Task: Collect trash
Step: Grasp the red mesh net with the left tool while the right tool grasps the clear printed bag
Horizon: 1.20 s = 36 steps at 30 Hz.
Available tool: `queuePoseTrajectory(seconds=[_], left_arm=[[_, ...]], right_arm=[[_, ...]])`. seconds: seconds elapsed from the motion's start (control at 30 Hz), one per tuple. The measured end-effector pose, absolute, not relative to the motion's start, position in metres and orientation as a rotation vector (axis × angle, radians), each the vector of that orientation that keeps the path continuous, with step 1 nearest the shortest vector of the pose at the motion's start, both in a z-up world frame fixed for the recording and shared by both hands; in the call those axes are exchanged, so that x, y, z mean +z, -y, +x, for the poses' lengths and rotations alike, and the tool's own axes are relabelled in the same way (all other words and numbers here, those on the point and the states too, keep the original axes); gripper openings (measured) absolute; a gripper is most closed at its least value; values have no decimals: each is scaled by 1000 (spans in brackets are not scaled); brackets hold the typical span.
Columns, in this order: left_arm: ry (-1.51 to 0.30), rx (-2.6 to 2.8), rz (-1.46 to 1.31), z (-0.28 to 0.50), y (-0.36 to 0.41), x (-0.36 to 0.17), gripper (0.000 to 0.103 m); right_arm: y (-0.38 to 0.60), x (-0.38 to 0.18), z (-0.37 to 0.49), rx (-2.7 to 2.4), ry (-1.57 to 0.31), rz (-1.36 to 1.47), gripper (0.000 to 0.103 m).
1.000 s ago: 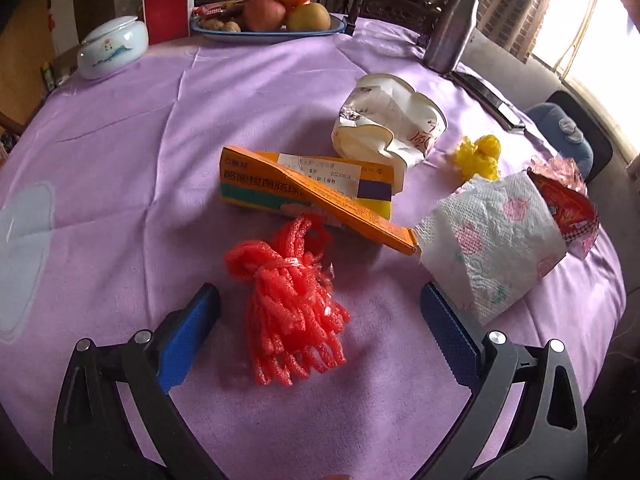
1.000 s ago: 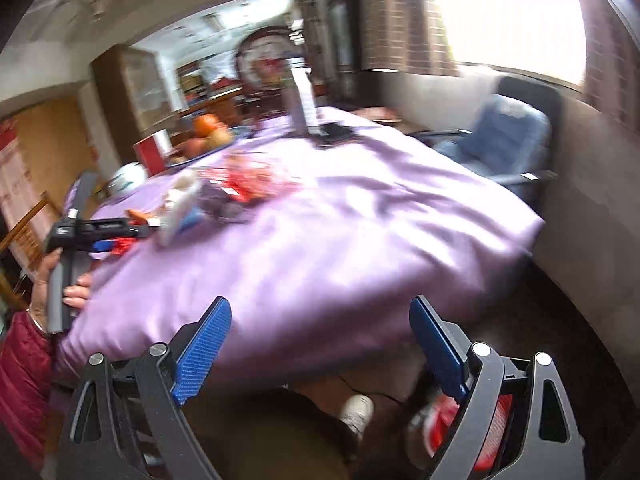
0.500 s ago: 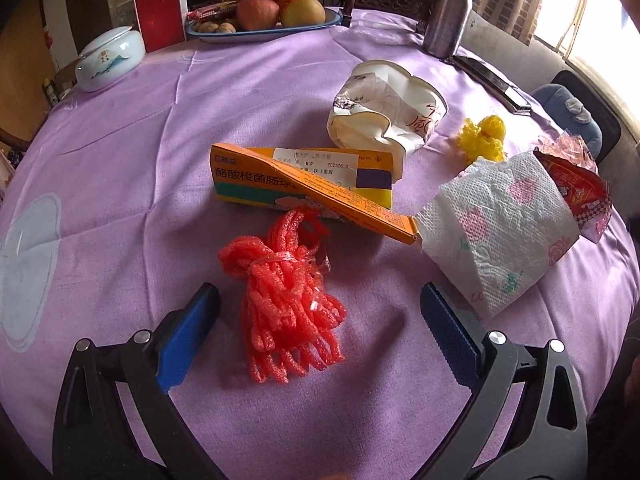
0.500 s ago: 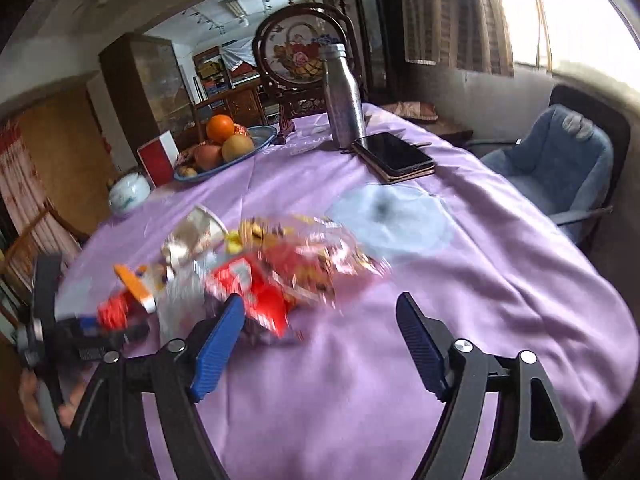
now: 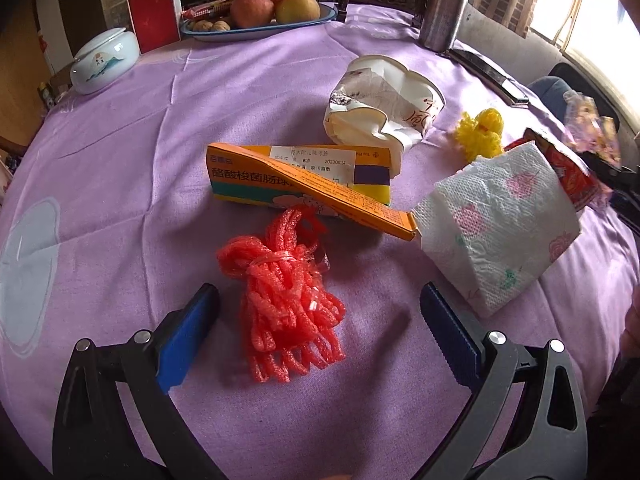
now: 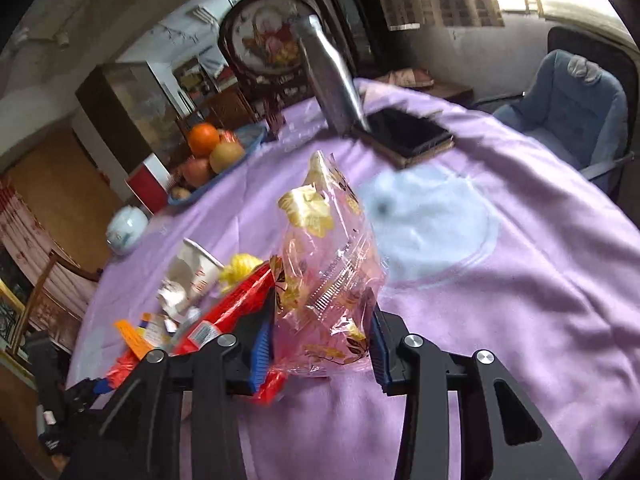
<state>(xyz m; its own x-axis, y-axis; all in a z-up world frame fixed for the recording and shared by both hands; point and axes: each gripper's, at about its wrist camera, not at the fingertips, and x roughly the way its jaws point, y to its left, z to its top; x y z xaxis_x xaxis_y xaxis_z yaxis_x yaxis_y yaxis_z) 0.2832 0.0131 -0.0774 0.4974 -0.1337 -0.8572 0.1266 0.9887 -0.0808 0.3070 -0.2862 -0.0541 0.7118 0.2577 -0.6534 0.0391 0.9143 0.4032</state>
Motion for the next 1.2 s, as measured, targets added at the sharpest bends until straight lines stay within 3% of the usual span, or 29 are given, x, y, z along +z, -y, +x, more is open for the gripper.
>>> queuePoseTrajectory(seconds=[0.2,0.47,0.57,0.63,0.73,1.2], left_arm=[[-1031,-185,-73,281,-22,-74,97],[-1004,-187,-238,279,-49,-69,92],[-988,-155,-246,278,-54,-67,72],[-985,-156,-237,280,-54,-67,51],[-985,-173,-228,280,-51,-67,37],[-787,-342,-168,207,-18,-31,33]], right_arm=[[299,-16,255,184,-711,348,42],[311,-14,173,137,-646,261,42],[315,-17,147,118,-623,240,42],[320,-19,131,106,-609,236,42],[330,-21,112,83,-589,254,42],[414,-54,40,-96,-602,377,42]])
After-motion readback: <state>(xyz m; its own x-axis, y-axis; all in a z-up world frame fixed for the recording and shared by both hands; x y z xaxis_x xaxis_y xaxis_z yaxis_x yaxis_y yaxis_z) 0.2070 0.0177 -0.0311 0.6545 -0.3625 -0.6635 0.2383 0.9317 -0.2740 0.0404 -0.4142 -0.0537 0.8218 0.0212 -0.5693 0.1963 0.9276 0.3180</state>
